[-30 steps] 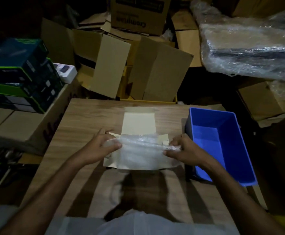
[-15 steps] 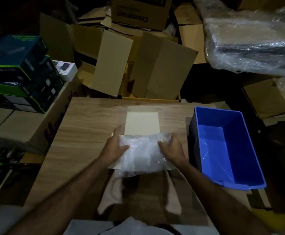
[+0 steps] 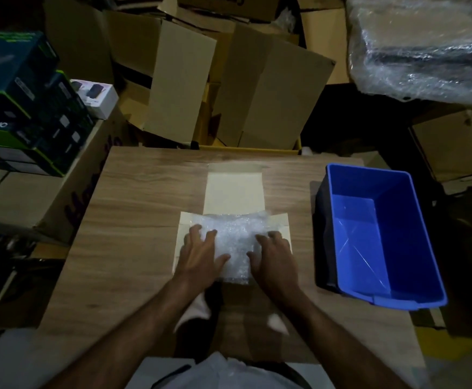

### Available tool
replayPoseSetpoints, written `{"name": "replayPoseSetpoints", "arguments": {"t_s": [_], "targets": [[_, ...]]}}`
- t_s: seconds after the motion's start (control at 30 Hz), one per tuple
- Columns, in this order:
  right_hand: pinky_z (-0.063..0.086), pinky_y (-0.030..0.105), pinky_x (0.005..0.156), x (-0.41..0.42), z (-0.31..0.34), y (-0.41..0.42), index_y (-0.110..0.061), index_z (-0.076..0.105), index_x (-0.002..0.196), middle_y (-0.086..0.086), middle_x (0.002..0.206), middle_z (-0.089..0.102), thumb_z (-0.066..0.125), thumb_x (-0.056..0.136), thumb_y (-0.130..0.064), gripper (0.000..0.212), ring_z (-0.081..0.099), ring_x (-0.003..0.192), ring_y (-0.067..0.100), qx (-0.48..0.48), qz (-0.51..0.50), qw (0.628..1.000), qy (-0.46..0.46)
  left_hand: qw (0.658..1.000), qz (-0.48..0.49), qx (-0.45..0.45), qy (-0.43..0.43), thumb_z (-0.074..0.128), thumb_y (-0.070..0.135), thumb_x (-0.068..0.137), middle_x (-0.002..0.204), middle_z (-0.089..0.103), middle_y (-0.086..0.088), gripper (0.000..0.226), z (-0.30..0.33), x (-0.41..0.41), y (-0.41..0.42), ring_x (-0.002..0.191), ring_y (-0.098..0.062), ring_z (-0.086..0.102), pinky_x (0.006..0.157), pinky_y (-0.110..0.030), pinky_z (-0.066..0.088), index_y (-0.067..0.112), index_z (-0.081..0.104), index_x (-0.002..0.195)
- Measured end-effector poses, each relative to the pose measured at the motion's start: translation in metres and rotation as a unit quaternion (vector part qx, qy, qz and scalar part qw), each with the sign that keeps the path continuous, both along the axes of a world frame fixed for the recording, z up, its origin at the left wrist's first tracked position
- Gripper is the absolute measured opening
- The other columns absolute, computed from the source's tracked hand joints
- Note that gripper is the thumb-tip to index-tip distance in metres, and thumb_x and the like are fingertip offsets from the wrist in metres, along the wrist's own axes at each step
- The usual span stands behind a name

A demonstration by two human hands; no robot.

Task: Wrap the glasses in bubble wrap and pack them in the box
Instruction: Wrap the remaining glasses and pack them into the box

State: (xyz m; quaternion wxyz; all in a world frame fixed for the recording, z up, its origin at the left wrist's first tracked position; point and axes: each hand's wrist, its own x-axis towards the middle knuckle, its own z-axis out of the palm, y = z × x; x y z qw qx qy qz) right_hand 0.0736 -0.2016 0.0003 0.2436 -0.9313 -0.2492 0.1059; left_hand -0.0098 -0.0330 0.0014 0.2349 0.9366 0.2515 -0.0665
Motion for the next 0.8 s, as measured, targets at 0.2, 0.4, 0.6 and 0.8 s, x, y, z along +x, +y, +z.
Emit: {"name": "replayPoseSetpoints", "arguments": {"t_s": [0.2,0.4,0.6,0.8], "targets": [[0.034,0.047,0.119,0.001,-0.023,0.019,-0.004,0.015,0.16,0.026,0.166,0.011,0.068,0.092,-0.031,0.09,0.026,0.149,0.039,-0.063,0.065,0.994,0.053,0.996,0.036,-0.054,0.058,0.067,0.036,0.093,0.167,-0.015,-0.015,0.098,-0.018,0.017,-0.018,0.154,-0.036,0.004,0.12,-0.045,0.025,0.023,-0.002,0.161],[0.031,0.045,0.121,0.027,-0.029,0.039,-0.01,0.0,0.161,0.025,0.166,0.005,0.088,0.074,-0.037,0.127,0.021,0.152,0.038,-0.109,0.095,0.984,0.105,0.981,0.086,-0.158,0.074,0.084,0.02,0.077,0.166,-0.006,-0.017,0.12,-0.034,0.041,-0.013,0.153,-0.039,0.007,0.124,-0.048,0.018,0.02,-0.002,0.161],[0.024,0.046,0.12,0.033,-0.01,0.046,0.005,-0.002,0.157,0.036,0.159,0.015,0.085,0.077,-0.04,0.126,0.023,0.147,0.045,-0.219,0.143,0.963,0.069,0.972,0.106,-0.177,0.113,0.087,0.012,0.069,0.166,-0.005,-0.01,0.124,-0.04,0.048,-0.006,0.152,-0.038,0.01,0.123,-0.048,0.021,0.026,0.006,0.161],[0.021,0.054,0.121,0.039,-0.018,0.053,0.01,-0.002,0.155,0.039,0.158,0.011,0.086,0.074,-0.041,0.13,0.018,0.146,0.053,-0.272,0.197,0.94,0.061,0.975,0.033,-0.147,0.162,0.077,0.024,0.078,0.167,-0.015,-0.012,0.121,-0.044,0.051,0.003,0.156,-0.032,-0.007,0.126,-0.038,0.012,0.032,-0.013,0.159]]}}
